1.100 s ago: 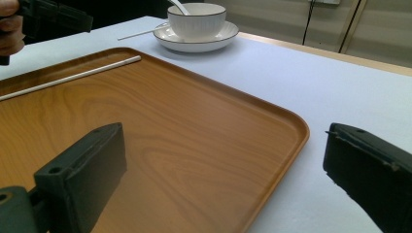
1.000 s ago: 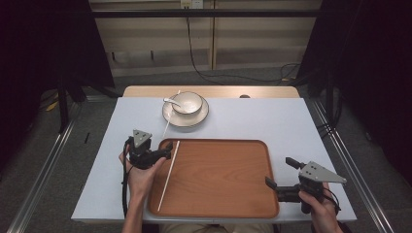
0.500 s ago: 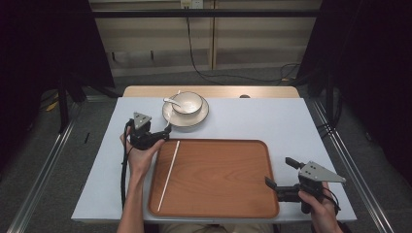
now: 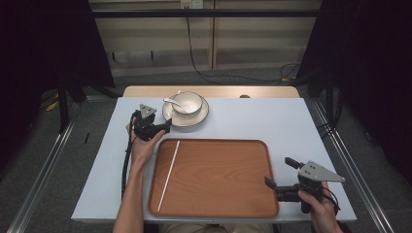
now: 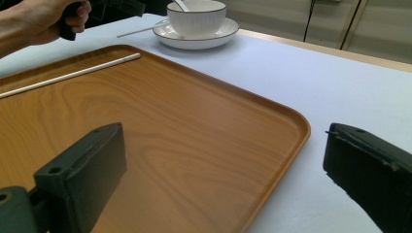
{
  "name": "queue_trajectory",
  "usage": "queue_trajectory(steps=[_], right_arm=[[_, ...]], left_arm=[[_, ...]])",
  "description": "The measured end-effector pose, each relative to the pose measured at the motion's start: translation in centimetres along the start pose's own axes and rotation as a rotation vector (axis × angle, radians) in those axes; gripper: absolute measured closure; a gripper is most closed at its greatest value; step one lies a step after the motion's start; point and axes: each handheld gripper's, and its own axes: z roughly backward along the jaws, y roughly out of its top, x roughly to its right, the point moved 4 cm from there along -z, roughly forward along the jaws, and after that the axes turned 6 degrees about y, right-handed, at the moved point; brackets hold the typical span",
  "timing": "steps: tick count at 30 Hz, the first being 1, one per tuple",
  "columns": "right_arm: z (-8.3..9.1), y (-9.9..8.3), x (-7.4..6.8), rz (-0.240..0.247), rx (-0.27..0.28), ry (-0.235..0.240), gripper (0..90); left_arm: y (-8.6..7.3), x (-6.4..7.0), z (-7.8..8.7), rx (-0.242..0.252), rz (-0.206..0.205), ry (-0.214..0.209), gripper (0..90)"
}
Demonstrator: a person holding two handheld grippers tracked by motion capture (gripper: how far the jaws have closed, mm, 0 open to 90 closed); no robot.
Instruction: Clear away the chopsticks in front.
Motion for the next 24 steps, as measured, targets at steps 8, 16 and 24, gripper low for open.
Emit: queue_trajectory(steps=[8,16,24], right_arm=[[0.0,0.0,0.1,0.002,0.002,0.005,1.6],[0.2,0.0,0.1,-0.001,0.010,0.003,1.6],[0.2,0.0,0.2,-0.006,0.008,0.004,1.6]], left_arm=[[1.0,-0.1,-2.0,-0.063,-0.028,-0.037,40.4],[1.2,0.5,-3.8,-0.104,-0.057,-0.006,55.1],[0.4,0.6,-4.8,-0.148,-0.050,-0.037,64.0]])
